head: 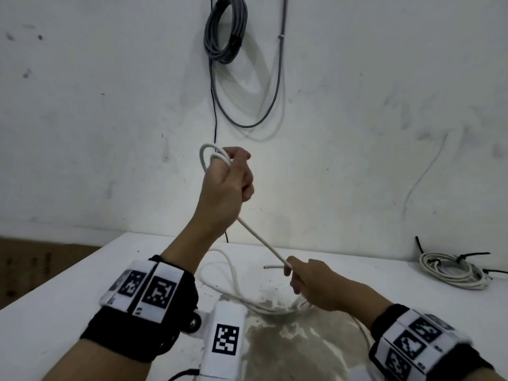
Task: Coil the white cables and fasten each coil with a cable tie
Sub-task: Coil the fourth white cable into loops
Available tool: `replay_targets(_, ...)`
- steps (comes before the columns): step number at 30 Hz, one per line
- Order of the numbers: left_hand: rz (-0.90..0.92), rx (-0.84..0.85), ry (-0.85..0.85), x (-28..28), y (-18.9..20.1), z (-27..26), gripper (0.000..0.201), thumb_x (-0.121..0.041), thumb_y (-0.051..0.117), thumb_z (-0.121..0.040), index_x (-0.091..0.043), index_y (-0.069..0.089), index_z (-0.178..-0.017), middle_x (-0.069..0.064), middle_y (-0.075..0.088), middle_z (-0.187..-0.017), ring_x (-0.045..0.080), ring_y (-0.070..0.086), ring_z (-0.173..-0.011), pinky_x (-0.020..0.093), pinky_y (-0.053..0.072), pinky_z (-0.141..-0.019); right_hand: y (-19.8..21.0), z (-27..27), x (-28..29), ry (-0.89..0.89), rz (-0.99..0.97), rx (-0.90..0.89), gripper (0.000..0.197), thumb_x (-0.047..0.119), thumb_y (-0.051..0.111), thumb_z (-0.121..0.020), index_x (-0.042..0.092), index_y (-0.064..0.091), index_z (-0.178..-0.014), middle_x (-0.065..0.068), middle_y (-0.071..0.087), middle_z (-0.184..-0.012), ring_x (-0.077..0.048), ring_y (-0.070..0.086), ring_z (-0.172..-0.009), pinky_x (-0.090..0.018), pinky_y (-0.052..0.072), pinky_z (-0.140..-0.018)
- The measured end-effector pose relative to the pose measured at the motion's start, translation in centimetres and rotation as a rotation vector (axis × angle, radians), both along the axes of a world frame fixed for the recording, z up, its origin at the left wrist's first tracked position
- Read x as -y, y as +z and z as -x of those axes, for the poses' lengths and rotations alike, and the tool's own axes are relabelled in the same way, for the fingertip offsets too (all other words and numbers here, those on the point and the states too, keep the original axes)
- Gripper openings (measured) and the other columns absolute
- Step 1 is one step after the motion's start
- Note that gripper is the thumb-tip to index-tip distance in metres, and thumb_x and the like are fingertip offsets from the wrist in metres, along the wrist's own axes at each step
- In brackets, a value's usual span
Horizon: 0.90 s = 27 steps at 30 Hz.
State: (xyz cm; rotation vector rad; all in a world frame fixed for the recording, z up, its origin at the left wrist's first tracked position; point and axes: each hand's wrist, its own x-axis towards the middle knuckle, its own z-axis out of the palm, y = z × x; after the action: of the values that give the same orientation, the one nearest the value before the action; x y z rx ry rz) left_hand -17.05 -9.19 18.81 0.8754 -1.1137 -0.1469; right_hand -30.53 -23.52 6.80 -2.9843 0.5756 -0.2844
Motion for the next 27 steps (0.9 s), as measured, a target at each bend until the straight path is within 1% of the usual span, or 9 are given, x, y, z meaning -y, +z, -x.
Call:
replay_targets(4, -0.320, 0.507, 0.256, 1.0, -2.2, -0.1, 0.006, -0.018, 0.036, -0.099, -0.021, 0.041, -0.099, -0.003, 0.055, -0.065, 0.005, 0.054, -0.054, 0.018, 0.042, -0.056, 0.7, -0.6, 0.0, 0.094, 0.016, 0.225, 0.026, 0.009, 0.034, -0.097, 0.028, 0.050, -0.105, 0.004, 0.061, -0.073, -0.004, 0.041, -0.063, -0.013, 0.032, -0.073)
replay_targets(7, -0.667, 0.896, 0.425, 2.0, -4.4, -0.3, 0.024, -0.018, 0.034, -0.099, -0.017, 0.043, -0.121, 0.001, 0.061, -0.117, 0.016, 0.063, -0.089, 0.028, 0.047, -0.073, 2.5, -0.8, -1.2, 0.196, 0.071, 0.343, 0.024, 0.016, 0.032, -0.099, 0.018, 0.051, -0.114, -0.002, 0.052, -0.065, -0.020, 0.044, -0.058, -0.028, 0.039, -0.064)
replay_targets(9, -0.791, 1.101, 0.520, 2.4, -5.6, -0.2, 0.033, -0.020, 0.030, -0.099, -0.010, 0.040, -0.129, 0.009, 0.054, -0.131, 0.027, 0.061, -0.096, 0.037, 0.049, -0.076, 3.8, -0.5, -1.3, 0.218, 0.086, 0.415, 0.022, 0.023, 0.036, -0.097, 0.013, 0.049, -0.112, -0.003, 0.049, -0.061, -0.022, 0.040, -0.053, -0.035, 0.038, -0.058)
replay_targets(14, -0.888, 0.981, 0.563, 2.5, -5.8, 0.3, 0.037, -0.034, 0.023, -0.101, -0.007, 0.038, -0.121, 0.015, 0.062, -0.097, 0.029, 0.054, -0.075, 0.038, 0.043, -0.066, 5.6, 1.1, 0.6, 0.238, 0.296, 0.407, 0.045, 0.061, 0.053, -0.077, 0.016, 0.047, -0.076, 0.008, 0.033, -0.042, -0.012, 0.031, -0.037, -0.015, 0.029, -0.050)
replay_targets(15, -0.899, 0.960, 0.557, 2.4, -5.7, 0.2, 0.037, -0.034, 0.023, -0.101, -0.006, 0.039, -0.117, 0.016, 0.061, -0.097, 0.028, 0.052, -0.074, 0.037, 0.041, -0.065, 5.6, 1.5, 1.0, 0.265, 0.388, 0.369, 0.044, 0.060, 0.055, -0.075, 0.017, 0.047, -0.072, 0.008, 0.036, -0.041, -0.013, 0.035, -0.036, -0.013, 0.037, -0.059)
replay_targets(17, -0.916, 0.877, 0.520, 2.1, -5.4, -0.4, 0.034, -0.035, 0.024, -0.101, -0.006, 0.042, -0.107, 0.018, 0.060, -0.099, 0.032, 0.054, -0.079, 0.035, 0.039, -0.066, 5.3, 2.0, 1.8, 0.274, 0.568, 0.311, 0.034, 0.051, 0.052, -0.081, 0.019, 0.049, -0.071, 0.008, 0.047, -0.043, -0.014, 0.047, -0.037, -0.036, 0.051, -0.082)
replay_targets(19, -0.959, 0.826, 0.458, 1.9, -5.5, -0.7, 0.033, -0.036, 0.025, -0.101, -0.009, 0.042, -0.094, 0.018, 0.059, -0.100, 0.032, 0.055, -0.083, 0.034, 0.039, -0.068, 5.0, 2.3, 2.4, 0.265, 0.689, 0.351, 0.034, 0.044, 0.042, -0.091, 0.019, 0.053, -0.071, 0.005, 0.049, -0.042, -0.015, 0.049, -0.038, -0.047, 0.046, -0.093)
replay_targets(21, -1.000, 0.817, 0.401, 1.9, -5.7, -0.4, 0.035, -0.037, 0.025, -0.101, -0.010, 0.042, -0.085, 0.016, 0.058, -0.098, 0.030, 0.054, -0.078, 0.034, 0.042, -0.068, 4.9, 2.2, 2.5, 0.259, 0.736, 0.446, 0.046, 0.040, 0.032, -0.098, 0.015, 0.059, -0.071, 0.002, 0.049, -0.039, -0.019, 0.047, -0.035, -0.042, 0.047, -0.094)
replay_targets(27, -0.926, 0.572, 0.253, 1.9, -6.3, 0.7, 0.049, -0.037, 0.025, -0.101, 0.002, 0.051, -0.087, 0.006, 0.041, -0.065, 0.023, 0.043, -0.040, 0.019, 0.036, -0.030, 4.8, 0.9, 0.6, 0.274, 0.773, 0.512, 0.051, 0.036, 0.029, -0.100, 0.011, 0.057, -0.066, 0.000, 0.046, -0.034, -0.025, 0.042, -0.030, -0.033, 0.052, -0.082)
